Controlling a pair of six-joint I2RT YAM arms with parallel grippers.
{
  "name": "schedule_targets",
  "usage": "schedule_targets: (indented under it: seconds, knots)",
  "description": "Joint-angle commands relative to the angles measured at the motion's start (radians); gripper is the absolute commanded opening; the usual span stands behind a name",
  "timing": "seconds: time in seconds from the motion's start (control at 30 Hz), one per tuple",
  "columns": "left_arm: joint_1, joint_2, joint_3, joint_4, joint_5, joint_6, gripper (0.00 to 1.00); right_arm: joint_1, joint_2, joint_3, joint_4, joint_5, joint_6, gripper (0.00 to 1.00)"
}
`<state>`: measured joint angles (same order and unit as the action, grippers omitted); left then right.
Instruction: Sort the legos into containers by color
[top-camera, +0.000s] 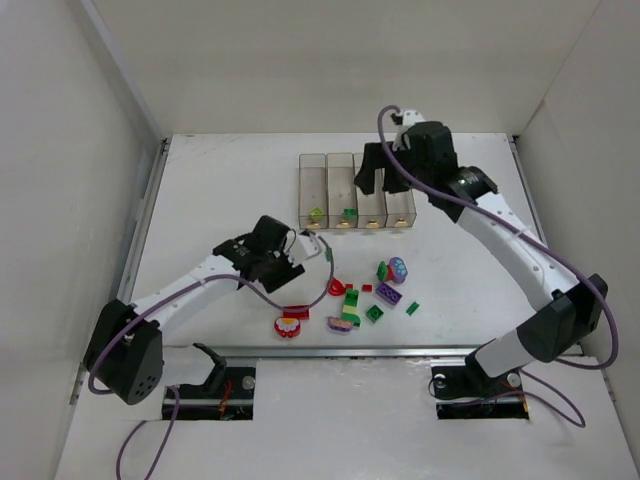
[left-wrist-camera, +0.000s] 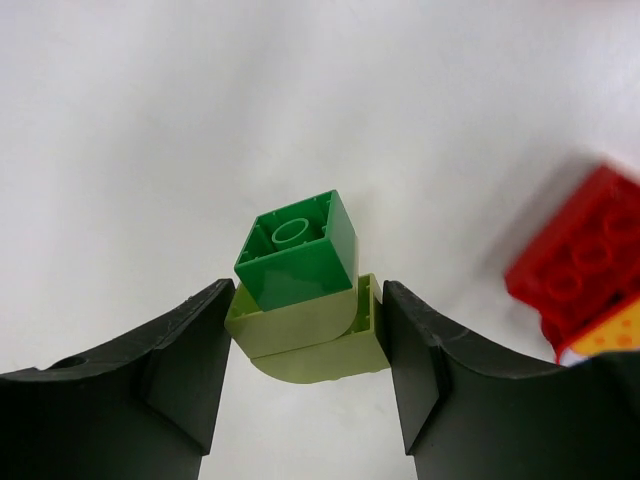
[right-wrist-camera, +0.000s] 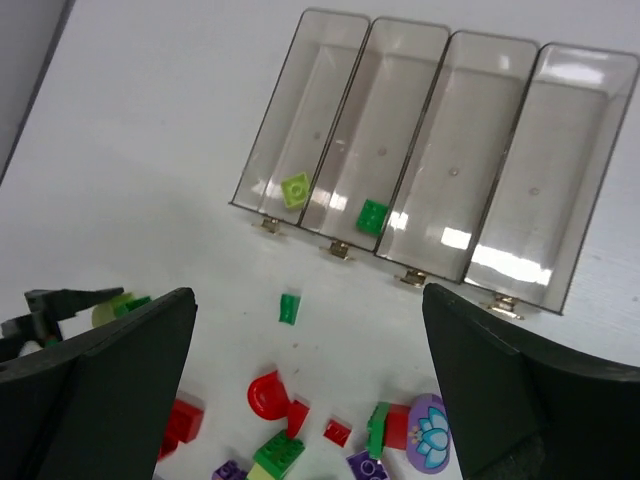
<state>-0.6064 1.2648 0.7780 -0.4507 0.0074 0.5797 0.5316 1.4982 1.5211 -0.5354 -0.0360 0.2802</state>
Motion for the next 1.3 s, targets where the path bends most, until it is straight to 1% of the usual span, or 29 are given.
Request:
schedule_targets:
  seconds: [0.0, 0.07, 0.1, 0.17, 0.2, 0.23, 0.37, 0.4, 0.43, 0.47, 0.53, 0.63, 0.73, 0.77, 0.87, 0.93, 1.0, 1.1, 1.13, 1.2, 1.23, 1.27]
  knots:
    - [0.005, -0.065, 0.151, 0.163, -0.021, 0.037, 0.0, -0.03, -0.044, 0.092, -0.044, -0.044, -0.033, 1.0]
    - [0.016, -0.097, 0.178, 0.239, 0.002, 0.095, 0.0, -0.03, -0.044, 0.135, -0.069, -0.033, -0.044, 1.0]
    - [0.031, -0.097, 0.196, 0.306, 0.023, 0.112, 0.0, -0.018, -0.044, 0.146, -0.081, -0.057, -0.044, 1.0]
    - [0.042, -0.126, 0.208, 0.363, 0.06, 0.141, 0.0, -0.009, -0.033, 0.16, -0.071, -0.123, -0.044, 1.0]
    - [0.042, -0.127, 0.208, 0.385, 0.104, 0.157, 0.0, -0.008, -0.024, 0.172, -0.06, -0.164, -0.044, 1.0]
    - [0.042, -0.142, 0.208, 0.423, 0.132, 0.169, 0.0, 0.007, -0.024, 0.194, -0.051, -0.23, -0.035, 1.0]
    - [0.042, -0.185, 0.198, 0.552, 0.256, 0.178, 0.0, 0.086, 0.014, 0.269, -0.041, -0.193, -0.035, 0.99]
    - [0.042, -0.185, 0.198, 0.573, 0.296, 0.178, 0.0, 0.087, 0.014, 0.269, -0.016, -0.22, -0.035, 0.97]
    - [0.042, -0.185, 0.198, 0.595, 0.307, 0.158, 0.0, 0.099, 0.014, 0.269, 0.007, -0.29, -0.021, 0.97]
    - [0.042, -0.185, 0.198, 0.63, 0.316, 0.143, 0.0, 0.099, 0.014, 0.269, 0.032, -0.318, -0.012, 0.96]
    - [0.042, -0.185, 0.198, 0.641, 0.345, 0.134, 0.0, 0.111, 0.005, 0.249, 0.08, -0.331, 0.007, 0.95]
    - [0.042, -0.185, 0.208, 0.667, 0.388, 0.091, 0.0, 0.134, 0.032, 0.249, 0.068, -0.331, 0.025, 0.95]
    - [0.042, -0.185, 0.221, 0.667, 0.402, 0.071, 0.0, 0.134, 0.062, 0.249, 0.054, -0.343, 0.034, 0.95]
    - [0.042, -0.185, 0.221, 0.667, 0.416, 0.062, 0.0, 0.134, 0.062, 0.249, 0.054, -0.343, 0.043, 0.93]
    - [0.042, -0.194, 0.23, 0.667, 0.416, 0.051, 0.0, 0.134, 0.086, 0.229, 0.078, -0.334, 0.053, 0.93]
    - [0.033, -0.194, 0.23, 0.658, 0.416, 0.051, 0.0, 0.134, 0.1, 0.229, 0.078, -0.334, 0.053, 0.91]
    - [0.033, -0.203, 0.23, 0.658, 0.416, 0.042, 0.0, 0.134, 0.112, 0.229, 0.101, -0.334, 0.053, 0.85]
    - [0.033, -0.203, 0.23, 0.658, 0.405, 0.042, 0.0, 0.134, 0.134, 0.238, 0.124, -0.39, 0.053, 0.74]
    - [0.033, -0.203, 0.23, 0.658, 0.395, 0.032, 0.0, 0.134, 0.134, 0.238, 0.124, -0.403, 0.053, 0.68]
    - [0.024, -0.203, 0.23, 0.658, 0.385, 0.032, 0.0, 0.134, 0.134, 0.238, 0.136, -0.403, 0.053, 0.62]
    - [0.023, -0.203, 0.23, 0.658, 0.376, 0.032, 0.0, 0.134, 0.134, 0.225, 0.137, -0.413, 0.053, 0.54]
    - [0.023, -0.203, 0.221, 0.658, 0.376, 0.022, 0.0, 0.134, 0.134, 0.215, 0.146, -0.413, 0.053, 0.49]
